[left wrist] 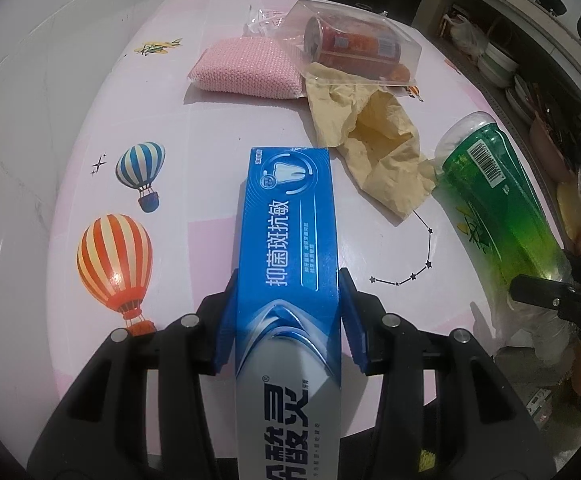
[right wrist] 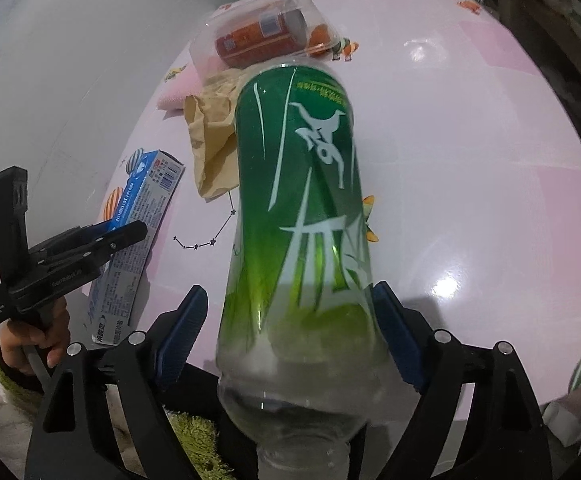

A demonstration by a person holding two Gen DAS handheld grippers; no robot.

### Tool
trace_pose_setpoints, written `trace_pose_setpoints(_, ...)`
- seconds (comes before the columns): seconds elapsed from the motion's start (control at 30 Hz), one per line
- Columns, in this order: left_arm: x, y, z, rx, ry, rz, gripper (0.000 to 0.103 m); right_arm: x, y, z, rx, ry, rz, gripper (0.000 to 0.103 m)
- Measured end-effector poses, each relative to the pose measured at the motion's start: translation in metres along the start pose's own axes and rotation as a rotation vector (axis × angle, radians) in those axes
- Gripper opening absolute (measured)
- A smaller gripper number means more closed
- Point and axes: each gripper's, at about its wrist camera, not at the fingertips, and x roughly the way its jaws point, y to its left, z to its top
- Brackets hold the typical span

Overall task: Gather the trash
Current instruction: 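Lift the green bottle and toothpaste box and hold them above the table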

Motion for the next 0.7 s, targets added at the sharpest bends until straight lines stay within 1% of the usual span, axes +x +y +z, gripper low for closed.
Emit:
trace_pose_setpoints(0.07, 0.0, 0.0, 0.0, 0.001, 0.0, 0.0, 0.044, 0.001, 0.0, 0.002, -0.004, -0.003, 0.006, 0.081)
trace_pose_setpoints(0.1, 0.0, 0.0, 0.0, 0.001, 0.0, 0.0, 0.044, 0.001, 0.001, 0.001, -0.004, -0.003, 0.011, 0.079)
trace_pose_setpoints(0.13, 0.0, 0.0, 0.0, 0.0, 0.0, 0.001, 0.044, 0.001, 0.0, 0.0, -0.003, -0.004, 0.012, 0.072)
trace_pose_setpoints(0.17, 0.0, 0.0, 0.0, 0.001, 0.0, 0.002, 0.044, 0.0, 0.0, -0.002, -0.001, -0.004, 0.01, 0.069)
trace_pose_setpoints(0.2, 0.0, 0.0, 0.0, 0.001, 0.0, 0.001, 0.044, 0.0, -0.001, -0.003, 0.006, -0.004, 0.013, 0.069)
trace_pose_setpoints(0.27, 0.0, 0.0, 0.0, 0.0, 0.0, 0.001, 0.044, -0.003, -0.004, -0.005, 0.025, -0.01, 0.02, 0.069)
trace_pose_setpoints(0.4, 0.0, 0.0, 0.0, 0.001, 0.0, 0.001, 0.044, -0.009, -0.009, -0.012, 0.071, -0.025, -0.003, 0.069)
trace_pose_setpoints(0.5, 0.0, 0.0, 0.001, 0.002, 0.0, 0.003, 0.044, -0.01, -0.008, -0.015, 0.075, -0.012, -0.009, 0.069)
trace_pose_setpoints(0.57, 0.001, 0.0, 0.002, 0.003, 0.001, 0.004, 0.044, -0.009, -0.005, -0.015, 0.058, 0.005, -0.008, 0.073)
trace_pose_setpoints(0.6, 0.001, 0.0, 0.002, 0.003, 0.001, 0.005, 0.044, -0.01, -0.004, -0.015, 0.051, 0.007, -0.009, 0.077)
trace_pose_setpoints(0.7, 0.001, 0.0, 0.003, 0.003, 0.001, 0.005, 0.044, -0.009, -0.002, -0.012, 0.027, 0.009, -0.035, 0.079)
